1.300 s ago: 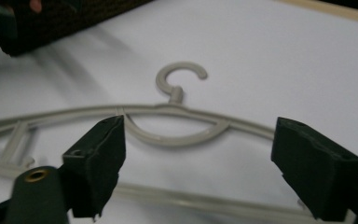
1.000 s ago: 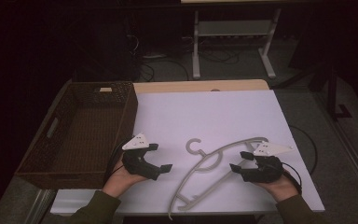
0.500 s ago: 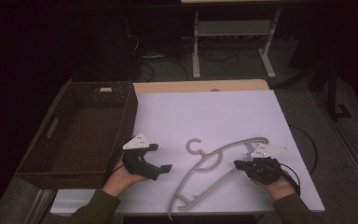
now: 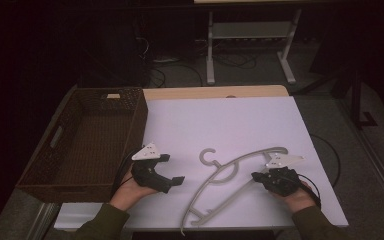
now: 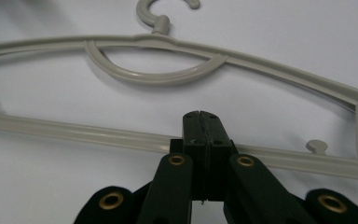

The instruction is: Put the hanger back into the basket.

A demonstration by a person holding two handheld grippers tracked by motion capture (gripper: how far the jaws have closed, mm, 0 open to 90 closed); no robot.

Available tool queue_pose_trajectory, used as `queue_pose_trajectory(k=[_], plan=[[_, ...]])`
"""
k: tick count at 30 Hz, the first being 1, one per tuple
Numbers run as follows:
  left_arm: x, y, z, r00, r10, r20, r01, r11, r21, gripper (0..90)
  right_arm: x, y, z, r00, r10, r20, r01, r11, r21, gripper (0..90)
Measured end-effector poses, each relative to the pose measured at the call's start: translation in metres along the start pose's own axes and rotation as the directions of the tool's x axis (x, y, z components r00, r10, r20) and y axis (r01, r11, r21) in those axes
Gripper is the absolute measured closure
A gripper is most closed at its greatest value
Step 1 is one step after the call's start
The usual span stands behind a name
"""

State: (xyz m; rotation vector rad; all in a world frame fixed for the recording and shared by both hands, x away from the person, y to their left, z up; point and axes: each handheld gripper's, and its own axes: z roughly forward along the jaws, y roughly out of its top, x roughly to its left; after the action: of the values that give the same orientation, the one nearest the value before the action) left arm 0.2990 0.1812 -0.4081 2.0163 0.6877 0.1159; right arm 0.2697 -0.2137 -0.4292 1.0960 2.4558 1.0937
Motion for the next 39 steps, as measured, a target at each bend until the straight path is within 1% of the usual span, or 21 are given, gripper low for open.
queue_pose_trajectory(k=[1, 3, 6, 7, 11, 13, 18, 20, 24, 26, 31, 32, 34, 35, 37, 39], plan=[[0.000, 0.000, 0.000, 1.0000, 0.001, 0.001, -0.001, 1.0000, 0.001, 1.3, -0.001, 0.000, 0.001, 1.0000, -0.007, 0.002, 0.007, 1.000, 0.003, 89.7], [-0.001, 0.000, 0.000, 1.0000, -0.005, 0.004, 0.005, 1.0000, -0.004, 1.3, -0.001, 0.000, 0.001, 1.0000, -0.004, 0.001, 0.004, 1.000, 0.002, 89.7], [-0.001, 0.000, 0.001, 1.0000, 0.000, 0.007, 0.000, 1.0000, -0.002, 1.4, -0.001, -0.001, 0.002, 1.0000, -0.009, 0.004, 0.009, 1.000, 0.011, 89.7], [-0.002, 0.000, 0.001, 1.0000, -0.001, 0.007, 0.001, 1.0000, -0.001, 1.3, -0.001, -0.001, 0.003, 1.0000, -0.001, 0.002, 0.001, 1.000, 0.030, 89.7], [-0.002, 0.000, 0.001, 1.0000, 0.004, 0.008, -0.004, 1.0000, 0.007, 1.3, -0.002, -0.002, 0.005, 1.0000, -0.004, 0.000, 0.004, 0.999, 0.044, 89.8], [-0.003, 0.001, 0.002, 0.9999, 0.004, 0.010, -0.004, 1.0000, 0.005, 1.3, -0.001, -0.002, 0.005, 0.9999, 0.010, -0.002, -0.010, 0.998, 0.055, 89.8], [-0.006, 0.001, 0.006, 0.9999, 0.002, 0.017, -0.003, 0.9997, 0.025, 1.3, -0.002, -0.003, 0.007, 1.0000, 0.007, -0.003, -0.007, 0.998, 0.068, 89.8], [-0.008, 0.002, 0.008, 0.9998, 0.010, 0.017, -0.010, 0.9991, 0.041, 1.4, -0.002, -0.003, 0.007, 0.9997, 0.022, -0.007, -0.021, 0.997, 0.077, 89.8], [-0.012, 0.003, 0.015, 0.9996, 0.016, 0.023, -0.017, 0.9983, 0.057, 1.3, -0.002, -0.004, 0.008, 0.9999, 0.011, -0.003, -0.010, 0.997, 0.081, 89.8], [-0.016, 0.004, 0.022, 0.9996, 0.021, 0.020, -0.022, 0.9973, 0.070, 1.3, -0.002, -0.004, 0.008, 0.9998, 0.019, -0.004, -0.019, 0.996, 0.085, 89.8], [-0.023, 0.009, 0.035, 0.9994, 0.022, 0.026, -0.024, 0.9949, 0.098, 1.4, -0.002, -0.004, 0.008, 0.9997, 0.023, -0.004, -0.022, 0.996, 0.084, 89.8], [-0.025, 0.010, 0.038, 0.9994, 0.024, 0.025, -0.027, 0.9937, 0.108, 1.4, -0.002, -0.004, 0.008, 0.9997, 0.023, -0.004, -0.022, 0.996, 0.084, 89.8], [-0.030, 0.012, 0.045, 0.9986, 0.046, 0.025, -0.049, 0.9892, 0.138, 1.3, -0.002, -0.003, 0.008, 0.9996, 0.028, -0.003, -0.027, 0.996, 0.084, 89.8], [-0.032, 0.012, 0.048, 0.9984, 0.050, 0.025, -0.053, 0.9882, 0.144, 1.3, -0.002, -0.003, 0.008, 0.9996, 0.027, -0.002, -0.026, 0.996, 0.084, 89.8], [-0.033, 0.014, 0.056, 0.9988, 0.044, 0.024, -0.047, 0.9868, 0.155, 1.4, -0.002, -0.003, 0.008, 0.9996, 0.027, -0.001, -0.027, 0.996, 0.085, 89.8], [-0.034, 0.015, 0.061, 0.9987, 0.048, 0.020, -0.050, 0.9853, 0.163, 4.2, -0.002, -0.003, 0.008, 0.9997, 0.025, 0.001, -0.025, 0.996, 0.086, 89.8]])
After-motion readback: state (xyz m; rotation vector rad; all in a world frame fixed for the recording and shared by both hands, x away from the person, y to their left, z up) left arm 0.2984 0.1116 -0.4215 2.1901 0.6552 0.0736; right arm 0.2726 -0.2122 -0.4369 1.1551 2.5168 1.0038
